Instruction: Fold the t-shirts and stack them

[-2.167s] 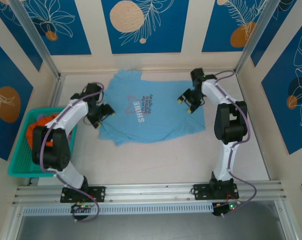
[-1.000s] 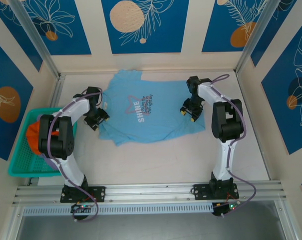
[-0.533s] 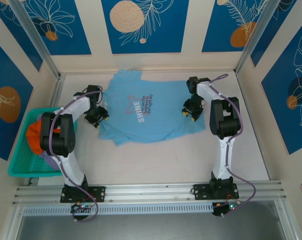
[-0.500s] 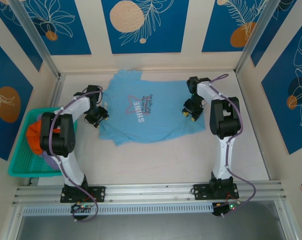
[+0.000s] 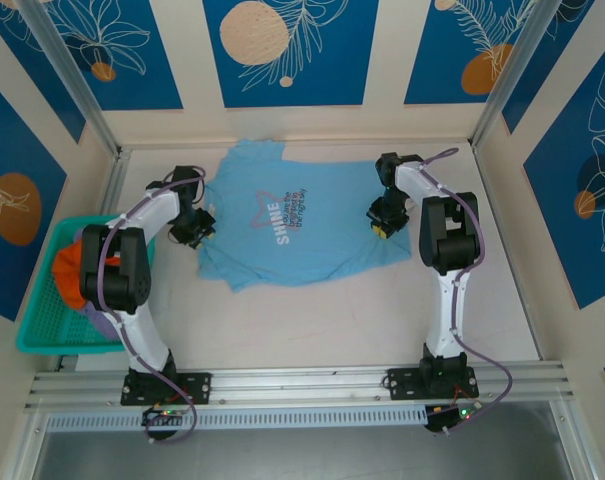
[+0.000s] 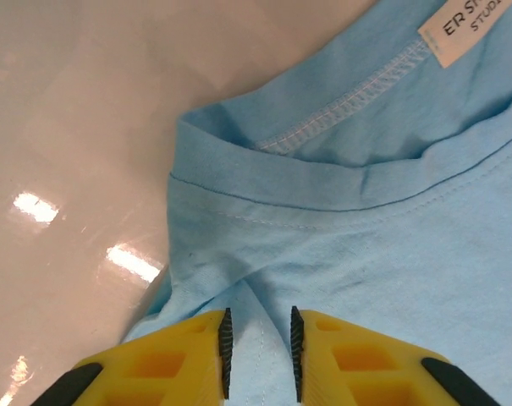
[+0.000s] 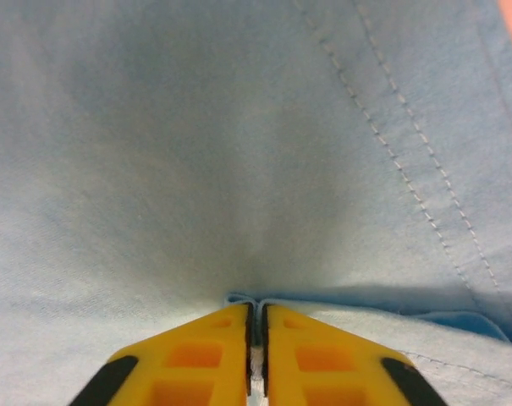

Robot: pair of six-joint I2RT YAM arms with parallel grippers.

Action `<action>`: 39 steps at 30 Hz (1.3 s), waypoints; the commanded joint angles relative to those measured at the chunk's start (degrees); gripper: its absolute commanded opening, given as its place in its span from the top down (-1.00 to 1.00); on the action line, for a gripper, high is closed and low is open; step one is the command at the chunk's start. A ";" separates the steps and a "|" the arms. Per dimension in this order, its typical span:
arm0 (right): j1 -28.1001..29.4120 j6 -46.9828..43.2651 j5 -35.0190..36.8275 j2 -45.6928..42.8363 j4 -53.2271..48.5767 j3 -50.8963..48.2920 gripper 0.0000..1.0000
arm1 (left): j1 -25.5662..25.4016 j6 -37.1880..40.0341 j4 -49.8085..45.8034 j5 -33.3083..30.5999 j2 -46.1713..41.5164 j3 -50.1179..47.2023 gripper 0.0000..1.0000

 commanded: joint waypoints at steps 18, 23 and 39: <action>-0.20 -0.28 -0.35 -3.42 -0.77 -2.32 0.90 | 0.80 1.62 -2.14 -0.10 2.55 -0.08 0.54; -0.23 -0.58 -0.73 -4.16 -0.85 -2.69 0.90 | 0.75 1.49 -2.00 0.35 2.47 0.00 1.00; -1.62 -2.50 -5.73 -17.10 2.08 -18.05 0.88 | -1.40 8.81 -5.64 -0.28 -11.15 -7.11 1.00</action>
